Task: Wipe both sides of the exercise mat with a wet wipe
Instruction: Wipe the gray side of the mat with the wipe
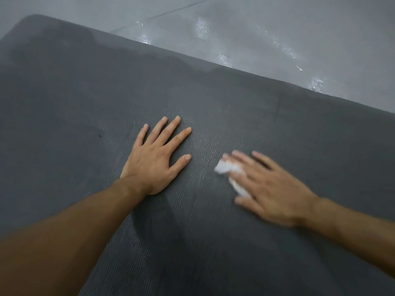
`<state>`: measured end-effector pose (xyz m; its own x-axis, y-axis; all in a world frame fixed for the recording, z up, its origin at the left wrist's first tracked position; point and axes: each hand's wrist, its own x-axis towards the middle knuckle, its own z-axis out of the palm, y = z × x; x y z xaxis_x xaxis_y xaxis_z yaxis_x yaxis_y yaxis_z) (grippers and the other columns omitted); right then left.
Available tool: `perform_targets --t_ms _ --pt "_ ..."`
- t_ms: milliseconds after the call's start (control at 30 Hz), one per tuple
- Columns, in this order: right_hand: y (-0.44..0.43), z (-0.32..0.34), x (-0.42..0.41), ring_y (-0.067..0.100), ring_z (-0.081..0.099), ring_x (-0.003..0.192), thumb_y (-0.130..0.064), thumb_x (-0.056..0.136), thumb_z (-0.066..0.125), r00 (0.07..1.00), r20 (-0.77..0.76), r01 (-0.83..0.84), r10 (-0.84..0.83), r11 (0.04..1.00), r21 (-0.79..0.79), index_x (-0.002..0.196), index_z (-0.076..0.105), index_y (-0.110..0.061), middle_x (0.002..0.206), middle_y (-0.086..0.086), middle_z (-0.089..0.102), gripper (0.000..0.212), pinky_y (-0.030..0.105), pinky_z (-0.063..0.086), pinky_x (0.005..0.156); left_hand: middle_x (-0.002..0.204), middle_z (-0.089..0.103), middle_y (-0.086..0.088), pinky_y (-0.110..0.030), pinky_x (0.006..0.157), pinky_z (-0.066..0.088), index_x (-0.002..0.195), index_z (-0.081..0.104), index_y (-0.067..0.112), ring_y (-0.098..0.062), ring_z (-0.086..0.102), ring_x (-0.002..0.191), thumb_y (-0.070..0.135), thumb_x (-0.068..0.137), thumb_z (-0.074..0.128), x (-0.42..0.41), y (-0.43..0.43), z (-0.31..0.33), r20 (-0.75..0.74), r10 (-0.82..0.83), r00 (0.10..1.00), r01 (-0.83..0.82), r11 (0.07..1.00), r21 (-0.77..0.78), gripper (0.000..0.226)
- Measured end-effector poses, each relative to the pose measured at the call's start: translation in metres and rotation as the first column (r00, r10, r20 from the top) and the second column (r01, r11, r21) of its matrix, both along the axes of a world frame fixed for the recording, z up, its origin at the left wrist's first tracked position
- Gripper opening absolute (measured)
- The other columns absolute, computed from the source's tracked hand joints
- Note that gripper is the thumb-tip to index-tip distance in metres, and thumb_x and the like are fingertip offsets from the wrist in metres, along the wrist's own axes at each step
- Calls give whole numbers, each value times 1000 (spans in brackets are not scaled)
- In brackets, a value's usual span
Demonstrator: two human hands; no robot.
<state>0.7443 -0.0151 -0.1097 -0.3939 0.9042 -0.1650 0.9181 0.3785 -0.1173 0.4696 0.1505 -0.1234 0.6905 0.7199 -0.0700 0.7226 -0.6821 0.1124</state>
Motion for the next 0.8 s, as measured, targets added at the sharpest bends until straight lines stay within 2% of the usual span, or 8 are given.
perform_targets --t_ms 100,167,367,433,567,667,733,800 --pt "49 -1 49 10 -8 160 -67 104 3 949 58 310 -309 951 -2 165 21 -22 175 -4 2 78 37 0 129 173 0 12 -52 128 5 164 10 43 -13 -4 159 69 102 18 0 0 0 12 -5 1000 5 1000 -2 67" --pt "76 -1 78 11 -6 160 -72 99 2 891 45 453 -452 892 -4 167 13 -25 175 -3 2 83 38 -2 129 173 0 12 -52 128 6 164 10 43 -13 -5 159 69 102 18 0 -1 0 4 -6 1000 6 1000 -3 68" --pt "120 1 112 21 6 160 -76 95 9 694 -56 716 -717 696 -43 163 20 -17 171 14 16 90 46 6 129 173 -2 12 -52 128 5 164 9 43 -12 -7 159 69 102 18 0 0 3 -14 -5 1000 5 1000 -13 67" --pt "121 2 93 23 8 159 -77 94 12 738 -111 665 -665 746 -46 162 20 -20 170 15 18 89 46 8 129 173 -2 12 -52 128 5 164 8 43 -12 -7 159 68 102 18 0 0 3 -14 -5 1000 5 1000 -14 67" --pt "103 4 31 19 -2 161 -71 98 14 956 -108 267 -273 962 -61 166 14 -21 175 6 7 85 34 0 129 173 -3 13 -52 128 6 164 8 43 -11 -8 159 65 104 17 1 0 2 -11 -2 1000 1 1000 -16 65" --pt "90 5 9 10 -13 159 -70 103 9 996 -72 38 -44 996 -80 167 7 -19 175 -2 -6 81 32 -4 129 173 -2 13 -52 128 8 164 9 41 -10 -7 159 62 104 18 0 0 2 0 7 1000 -7 1000 -19 64" --pt "95 5 18 8 -11 159 -70 103 8 998 -59 30 -34 997 -66 167 5 -23 175 -5 -5 79 33 -2 129 173 -2 13 -52 128 8 164 9 40 -10 -7 159 60 105 18 0 0 2 9 6 1000 -6 1000 -23 63" --pt "111 3 37 9 -5 160 -71 101 6 985 -50 163 -164 986 -30 166 6 -29 175 -4 2 77 35 1 129 173 -1 13 -52 128 8 164 11 39 -10 -6 159 59 105 18 0 1 2 20 4 1000 -4 1000 -24 63"
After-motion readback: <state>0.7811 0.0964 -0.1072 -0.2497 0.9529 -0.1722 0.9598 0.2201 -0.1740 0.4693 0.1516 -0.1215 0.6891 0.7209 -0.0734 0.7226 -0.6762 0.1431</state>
